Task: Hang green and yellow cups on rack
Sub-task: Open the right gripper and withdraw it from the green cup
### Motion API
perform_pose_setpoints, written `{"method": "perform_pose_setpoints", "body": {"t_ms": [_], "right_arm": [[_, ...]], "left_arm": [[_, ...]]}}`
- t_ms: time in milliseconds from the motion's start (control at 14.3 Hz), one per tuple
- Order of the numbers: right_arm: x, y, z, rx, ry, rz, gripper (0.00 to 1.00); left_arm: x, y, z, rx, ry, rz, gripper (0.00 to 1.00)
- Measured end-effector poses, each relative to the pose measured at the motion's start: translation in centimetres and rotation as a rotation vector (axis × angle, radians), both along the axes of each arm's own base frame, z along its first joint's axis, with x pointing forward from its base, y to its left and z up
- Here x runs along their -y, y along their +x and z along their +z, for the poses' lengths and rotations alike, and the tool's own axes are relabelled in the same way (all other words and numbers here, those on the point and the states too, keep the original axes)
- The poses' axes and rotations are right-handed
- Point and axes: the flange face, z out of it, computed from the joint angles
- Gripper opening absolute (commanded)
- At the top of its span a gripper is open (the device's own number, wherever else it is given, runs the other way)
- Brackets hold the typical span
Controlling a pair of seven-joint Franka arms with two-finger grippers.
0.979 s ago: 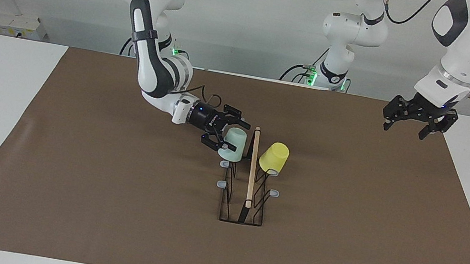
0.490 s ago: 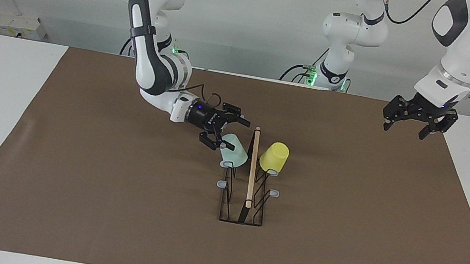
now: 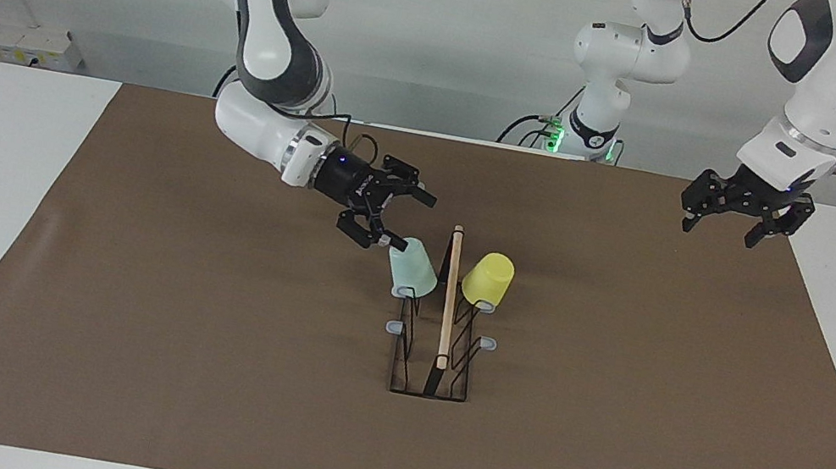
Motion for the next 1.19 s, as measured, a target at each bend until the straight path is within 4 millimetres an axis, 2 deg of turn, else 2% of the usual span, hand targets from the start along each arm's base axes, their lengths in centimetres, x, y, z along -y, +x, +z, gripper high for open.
{"method": "perform_pose_setpoints", "body": {"t_ms": [210,420,629,839,1049,1189], "right_arm": [[2.7,2.1,3.0,-0.005,-0.16,0.064,1.0],[5.8,3.4,5.6,-0.031,-0.293,0.162,1.0],[10.0,4.0,7.9,-0.122,-0.413,0.222,1.0],[13.3,3.7,10.5,-0.237,-0.557,0.262,1.0],[15.2,3.8,12.7,-0.395,-0.739,0.147,1.0],[16.0,3.8,13.1,-0.474,-0.818,0.055,1.0]], "left_arm": [[0.0,0.0,0.0,0.0,0.0,0.0,1.0],[0.0,0.0,0.0,0.0,0.0,0.0,1.0],[0.0,0.0,0.0,0.0,0.0,0.0,1.0],[0.0,0.0,0.0,0.0,0.0,0.0,1.0],[0.0,0.0,0.0,0.0,0.0,0.0,1.0],[0.0,0.0,0.0,0.0,0.0,0.0,1.0]]}}
